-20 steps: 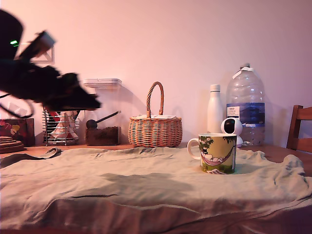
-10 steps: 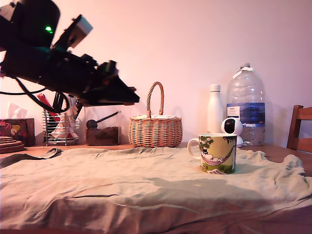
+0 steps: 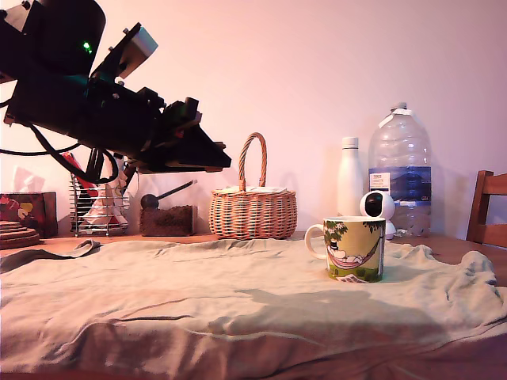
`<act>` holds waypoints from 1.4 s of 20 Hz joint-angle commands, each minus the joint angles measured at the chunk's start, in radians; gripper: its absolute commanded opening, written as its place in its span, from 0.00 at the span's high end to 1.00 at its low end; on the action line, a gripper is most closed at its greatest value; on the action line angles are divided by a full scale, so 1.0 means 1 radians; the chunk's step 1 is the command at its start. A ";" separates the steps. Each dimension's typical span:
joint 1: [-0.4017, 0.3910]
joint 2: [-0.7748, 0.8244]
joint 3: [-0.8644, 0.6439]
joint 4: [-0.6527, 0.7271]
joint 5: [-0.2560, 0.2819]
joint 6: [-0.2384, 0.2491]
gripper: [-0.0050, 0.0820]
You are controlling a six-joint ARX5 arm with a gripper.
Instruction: Pick up the coffee capsules on the table and drop them inside the coffee cup
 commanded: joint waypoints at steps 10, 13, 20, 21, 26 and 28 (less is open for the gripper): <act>-0.058 -0.005 0.111 0.000 -0.034 -0.010 0.72; -0.073 0.031 0.163 -0.003 -0.034 -0.010 0.72; -0.115 0.166 0.364 -0.126 -0.032 -0.007 0.72; -0.118 0.183 0.393 -0.149 -0.030 -0.007 0.72; -0.125 0.262 0.524 -0.264 -0.024 -0.007 0.72; -0.133 0.299 0.578 -0.308 -0.024 -0.007 0.72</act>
